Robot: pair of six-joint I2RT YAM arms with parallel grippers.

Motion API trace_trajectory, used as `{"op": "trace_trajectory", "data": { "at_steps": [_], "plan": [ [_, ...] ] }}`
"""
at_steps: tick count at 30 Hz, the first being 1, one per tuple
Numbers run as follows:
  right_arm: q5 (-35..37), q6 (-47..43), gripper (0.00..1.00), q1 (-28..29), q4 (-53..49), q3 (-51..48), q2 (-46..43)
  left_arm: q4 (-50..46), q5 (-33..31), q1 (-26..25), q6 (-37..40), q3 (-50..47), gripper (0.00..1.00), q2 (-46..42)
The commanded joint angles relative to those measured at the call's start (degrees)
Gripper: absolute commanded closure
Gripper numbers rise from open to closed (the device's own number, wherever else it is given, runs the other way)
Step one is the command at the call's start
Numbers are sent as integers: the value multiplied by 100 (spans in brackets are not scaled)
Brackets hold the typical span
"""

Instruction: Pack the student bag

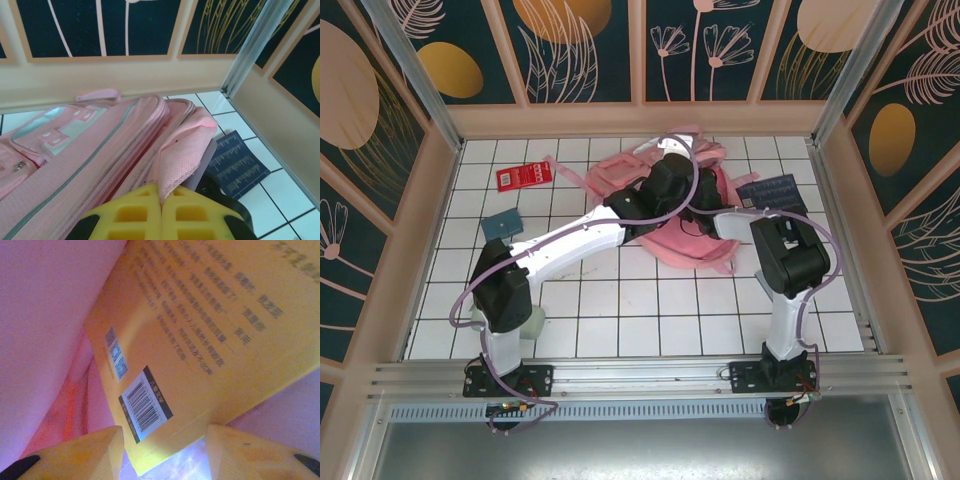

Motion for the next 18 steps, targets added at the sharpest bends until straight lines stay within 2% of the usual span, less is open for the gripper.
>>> {"op": "trace_trajectory", "data": {
  "at_steps": [1,8,18],
  "plan": [
    [-128,-330,51,117,124,366,115,234,368,-135,-2,-155,100,-312],
    [-60,-492,48,116,7,214,-74,203,286,-140,79,-386,100,-504],
    [400,-732,45,201,-360,-1020,-1551,-234,-368,134,110,-966,100,-1115]
  ]
}}
